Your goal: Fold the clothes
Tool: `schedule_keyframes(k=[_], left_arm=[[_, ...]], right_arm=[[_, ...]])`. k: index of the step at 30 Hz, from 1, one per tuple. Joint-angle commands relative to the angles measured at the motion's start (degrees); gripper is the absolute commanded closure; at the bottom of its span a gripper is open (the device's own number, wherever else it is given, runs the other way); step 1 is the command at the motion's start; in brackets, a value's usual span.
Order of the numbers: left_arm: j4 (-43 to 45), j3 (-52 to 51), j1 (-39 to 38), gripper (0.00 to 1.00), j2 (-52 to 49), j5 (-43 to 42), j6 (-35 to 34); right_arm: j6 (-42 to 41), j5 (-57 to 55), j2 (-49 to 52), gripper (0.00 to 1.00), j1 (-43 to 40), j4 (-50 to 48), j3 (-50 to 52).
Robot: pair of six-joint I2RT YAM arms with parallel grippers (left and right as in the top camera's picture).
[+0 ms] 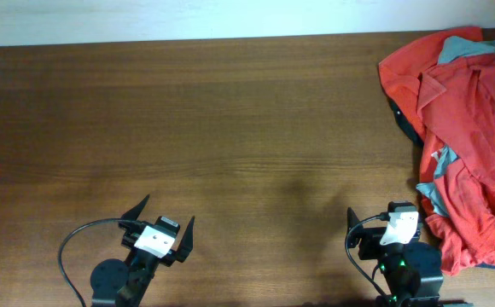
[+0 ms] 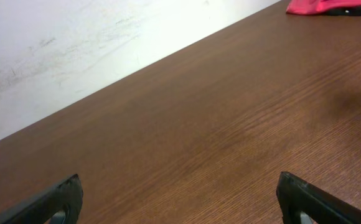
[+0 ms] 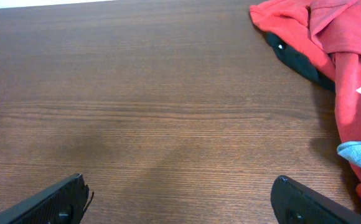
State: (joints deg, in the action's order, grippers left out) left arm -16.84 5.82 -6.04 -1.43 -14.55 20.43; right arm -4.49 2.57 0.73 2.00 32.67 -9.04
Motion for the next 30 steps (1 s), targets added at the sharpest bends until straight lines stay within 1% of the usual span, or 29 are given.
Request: schedule_keyframes(k=[1,6,9,14,18,30], left_arm=[[0.22,-0.50,0.17,0.01,0.42,-0.68,0.46],[0.22,-0.50,0.17,0.01,0.42,-0.68,0.46],[0.22,-0.50,0.17,0.01,0.42,-0.68,0.46],[0.22,-0.50,0.17,0.01,0.42,-0.68,0.46],[0.22,-0.50,0.17,0.01,0.42,-0.68,0.46],[0.26,-0.50,0.17,0.01,0.42,-0.66,0.48]], right_arm=[[-0.22,-0.85,-0.37,0.02,-0.15,-0.02,0.37],[-0.22,-0.85,-0.37,0.01,-0.15,-0.02,0.37],[3.85,-4.07,-0.37,0.02,-0.15,5.05,0.09],[3.85,-4.11,-0.37,0.02,-0.15,5.97,0.02],[3.87,-5.20,-0.37,0.02,-0.15,8.76,-0.15],[5.11,-5.16,-0.37,0.01,-0.15,7.56,-0.17]])
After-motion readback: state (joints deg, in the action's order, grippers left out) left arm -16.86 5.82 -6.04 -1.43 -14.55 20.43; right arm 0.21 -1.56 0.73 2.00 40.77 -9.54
